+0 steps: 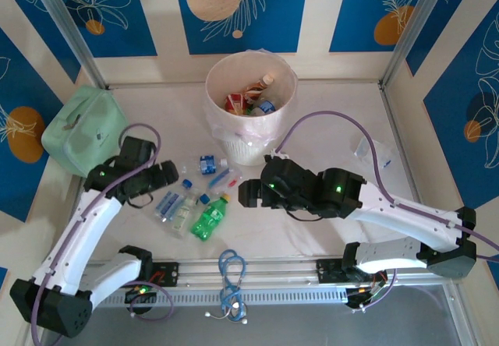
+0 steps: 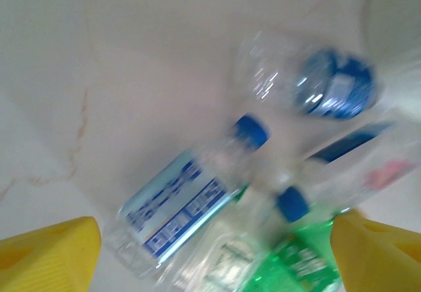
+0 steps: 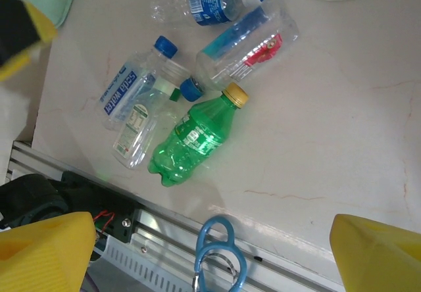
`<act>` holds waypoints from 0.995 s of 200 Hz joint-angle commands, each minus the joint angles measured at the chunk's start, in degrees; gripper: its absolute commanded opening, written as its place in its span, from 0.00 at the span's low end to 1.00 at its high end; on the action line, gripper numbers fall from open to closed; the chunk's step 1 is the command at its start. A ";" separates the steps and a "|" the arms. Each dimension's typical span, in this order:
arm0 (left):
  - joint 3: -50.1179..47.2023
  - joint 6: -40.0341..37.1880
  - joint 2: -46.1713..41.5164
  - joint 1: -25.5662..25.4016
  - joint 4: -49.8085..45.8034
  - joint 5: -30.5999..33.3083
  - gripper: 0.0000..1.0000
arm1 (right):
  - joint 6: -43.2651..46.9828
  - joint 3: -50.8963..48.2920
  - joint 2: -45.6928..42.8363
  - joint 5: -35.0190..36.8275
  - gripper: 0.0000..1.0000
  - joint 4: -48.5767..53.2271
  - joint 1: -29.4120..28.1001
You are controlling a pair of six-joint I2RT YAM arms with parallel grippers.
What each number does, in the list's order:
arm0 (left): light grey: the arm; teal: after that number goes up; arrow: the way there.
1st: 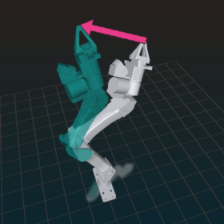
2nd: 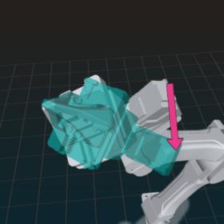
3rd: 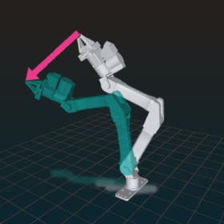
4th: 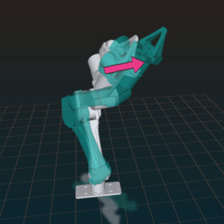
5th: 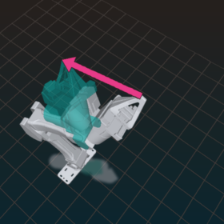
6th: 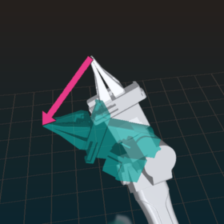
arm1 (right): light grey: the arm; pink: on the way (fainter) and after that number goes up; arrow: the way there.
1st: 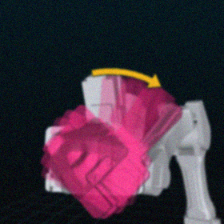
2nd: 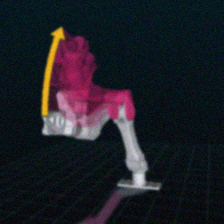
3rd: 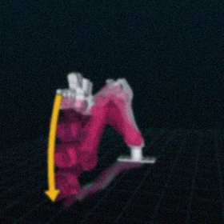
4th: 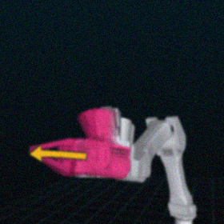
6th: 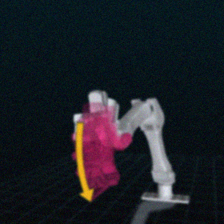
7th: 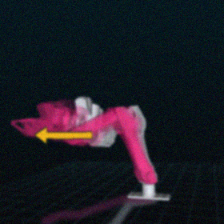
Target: Put the plastic bottles in the bin
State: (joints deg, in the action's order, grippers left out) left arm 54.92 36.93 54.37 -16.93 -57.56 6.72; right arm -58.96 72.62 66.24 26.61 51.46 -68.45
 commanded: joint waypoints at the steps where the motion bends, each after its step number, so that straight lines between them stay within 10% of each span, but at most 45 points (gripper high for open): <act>1: -3.40 -2.19 -1.37 0.27 -1.90 0.49 0.90 | 0.00 -0.24 -0.18 -0.79 0.93 -1.36 0.48; 199: -11.41 -0.85 16.14 0.17 10.93 -3.30 1.00 | -0.10 0.33 0.12 -1.75 0.96 -0.23 2.22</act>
State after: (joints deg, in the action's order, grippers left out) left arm 44.71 34.63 69.80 -16.93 -47.31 5.17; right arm -58.98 72.20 66.22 25.45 50.63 -66.61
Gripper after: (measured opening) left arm 0.999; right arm 0.957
